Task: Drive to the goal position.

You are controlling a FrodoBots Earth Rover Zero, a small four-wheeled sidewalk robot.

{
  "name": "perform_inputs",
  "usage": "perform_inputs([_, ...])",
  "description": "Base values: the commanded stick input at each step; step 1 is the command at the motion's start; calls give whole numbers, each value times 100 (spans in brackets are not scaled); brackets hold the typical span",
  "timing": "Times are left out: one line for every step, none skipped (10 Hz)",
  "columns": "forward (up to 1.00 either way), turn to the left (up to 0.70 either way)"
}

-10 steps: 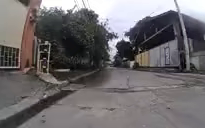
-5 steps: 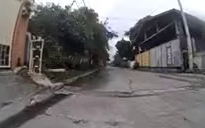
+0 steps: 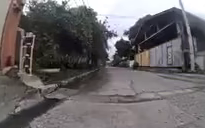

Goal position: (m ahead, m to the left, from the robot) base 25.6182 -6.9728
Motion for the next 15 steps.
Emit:
perform_inputs([70, -3])
perform_inputs([70, 0])
perform_inputs([70, 0])
perform_inputs([70, 0])
perform_inputs([70, 0])
perform_inputs([70, 0])
perform_inputs([70, 0])
perform_inputs([70, 0])
perform_inputs([70, 0])
perform_inputs([70, 0])
perform_inputs([70, -17])
perform_inputs([70, -30])
perform_inputs([70, -35])
perform_inputs([70, -35])
perform_inputs([70, -35])
